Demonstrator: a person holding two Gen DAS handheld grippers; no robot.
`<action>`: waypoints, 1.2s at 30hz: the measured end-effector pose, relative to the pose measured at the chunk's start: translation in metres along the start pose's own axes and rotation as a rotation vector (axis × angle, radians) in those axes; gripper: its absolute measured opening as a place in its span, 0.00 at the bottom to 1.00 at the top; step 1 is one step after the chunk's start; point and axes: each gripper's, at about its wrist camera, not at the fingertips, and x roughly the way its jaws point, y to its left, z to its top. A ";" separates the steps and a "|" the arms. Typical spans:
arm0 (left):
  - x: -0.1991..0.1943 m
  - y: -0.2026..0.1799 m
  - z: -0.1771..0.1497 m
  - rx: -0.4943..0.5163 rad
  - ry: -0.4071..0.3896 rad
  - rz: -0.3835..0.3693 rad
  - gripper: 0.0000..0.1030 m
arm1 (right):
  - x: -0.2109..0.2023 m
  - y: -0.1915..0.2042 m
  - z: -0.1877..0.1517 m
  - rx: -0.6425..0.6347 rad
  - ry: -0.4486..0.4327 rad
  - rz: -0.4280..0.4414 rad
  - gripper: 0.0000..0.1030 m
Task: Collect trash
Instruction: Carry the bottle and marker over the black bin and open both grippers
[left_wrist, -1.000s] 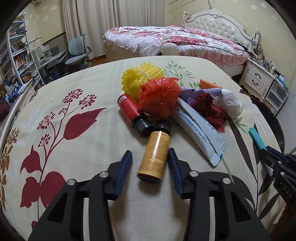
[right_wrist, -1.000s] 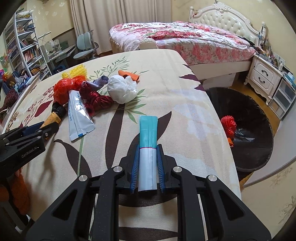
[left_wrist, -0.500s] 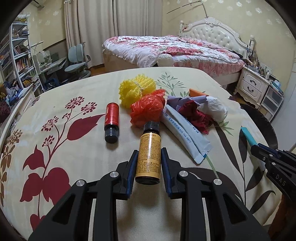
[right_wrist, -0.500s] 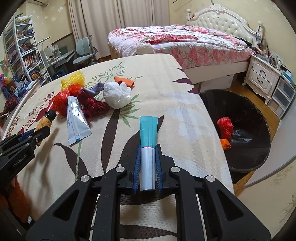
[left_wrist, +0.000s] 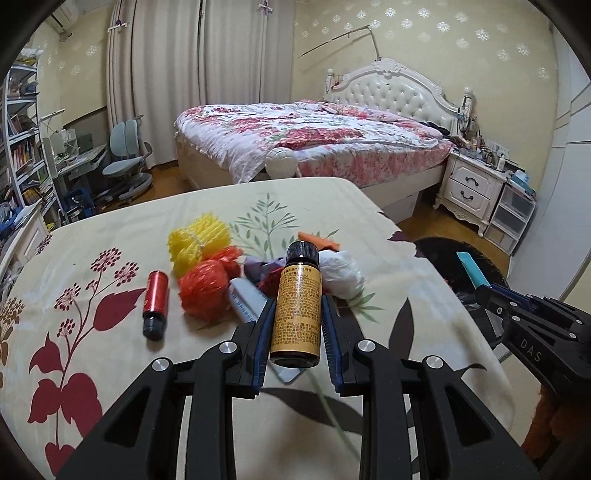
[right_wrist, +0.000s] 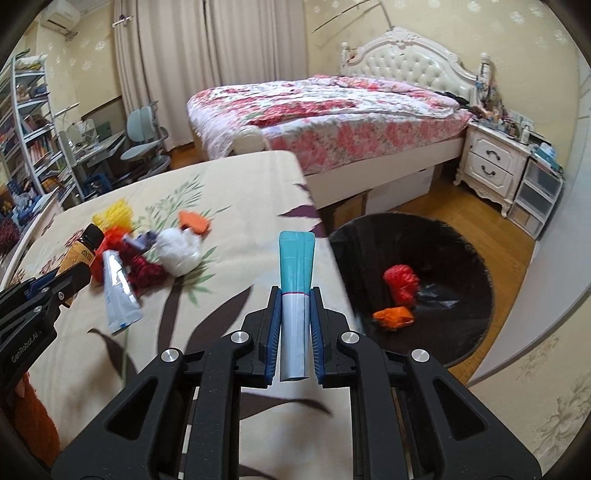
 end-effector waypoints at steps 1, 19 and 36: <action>0.004 -0.006 0.002 0.003 0.000 -0.010 0.27 | 0.001 -0.005 0.002 0.007 -0.007 -0.009 0.15; 0.079 -0.130 0.041 0.102 -0.002 -0.109 0.27 | 0.038 -0.104 0.023 0.109 -0.041 -0.169 0.15; 0.132 -0.186 0.049 0.176 0.053 -0.088 0.27 | 0.061 -0.149 0.018 0.175 -0.012 -0.210 0.15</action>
